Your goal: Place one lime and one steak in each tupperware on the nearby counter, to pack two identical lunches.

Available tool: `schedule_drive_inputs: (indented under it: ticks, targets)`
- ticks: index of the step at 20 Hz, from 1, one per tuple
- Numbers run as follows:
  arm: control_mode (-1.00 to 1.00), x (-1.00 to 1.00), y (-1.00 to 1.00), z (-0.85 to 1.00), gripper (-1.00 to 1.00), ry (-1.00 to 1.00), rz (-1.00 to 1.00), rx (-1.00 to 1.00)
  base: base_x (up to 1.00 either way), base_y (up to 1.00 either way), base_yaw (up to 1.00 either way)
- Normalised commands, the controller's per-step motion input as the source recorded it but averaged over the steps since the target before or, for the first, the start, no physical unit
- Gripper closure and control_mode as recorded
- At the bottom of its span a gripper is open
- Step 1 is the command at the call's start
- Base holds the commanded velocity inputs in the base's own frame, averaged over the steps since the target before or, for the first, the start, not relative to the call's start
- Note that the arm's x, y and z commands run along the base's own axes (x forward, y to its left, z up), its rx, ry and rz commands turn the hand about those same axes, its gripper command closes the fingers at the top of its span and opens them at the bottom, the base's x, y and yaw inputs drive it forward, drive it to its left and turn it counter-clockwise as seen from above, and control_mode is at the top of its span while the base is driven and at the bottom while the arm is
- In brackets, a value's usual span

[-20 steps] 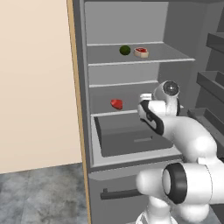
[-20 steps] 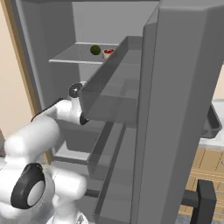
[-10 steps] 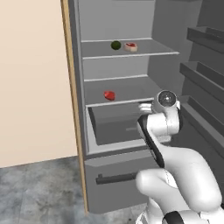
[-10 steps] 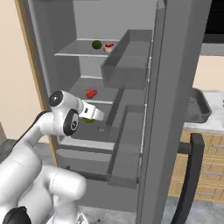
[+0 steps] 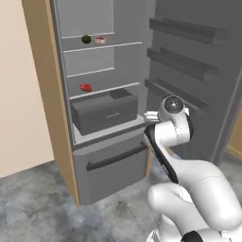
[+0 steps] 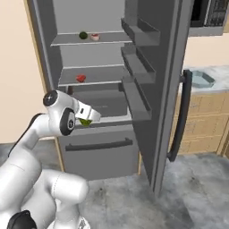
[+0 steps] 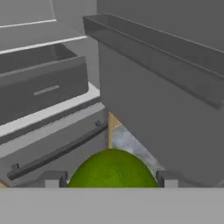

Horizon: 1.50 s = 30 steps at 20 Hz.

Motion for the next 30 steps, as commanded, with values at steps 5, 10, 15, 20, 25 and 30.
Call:
schedule_drive_inputs:
  ticks: [5, 10, 15, 20, 25, 30]
  targets:
    - [1.00, 0.00, 0.00, 0.00, 1.00, 0.00, 0.00, 0.00, -1.00, 0.41, -0.70]
    - [1.00, 0.00, 0.00, 0.00, 1.00, 0.00, 0.00, 0.00, -1.00, 0.24, -0.77]
    - [1.00, 0.00, 0.00, 0.00, 1.00, 0.00, 0.00, 0.00, -0.76, -0.07, -0.80]
    - [1.00, 0.00, 0.00, 0.00, 1.00, 0.00, 0.00, 0.00, 0.27, -0.83, -0.64]
    - [1.00, 0.00, 0.00, 0.00, 1.00, 0.00, 0.00, 0.00, 1.00, -0.52, -0.22]
    - [1.00, 0.00, 0.00, 0.00, 1.00, 0.00, 0.00, 0.00, 1.00, 0.50, 0.10]
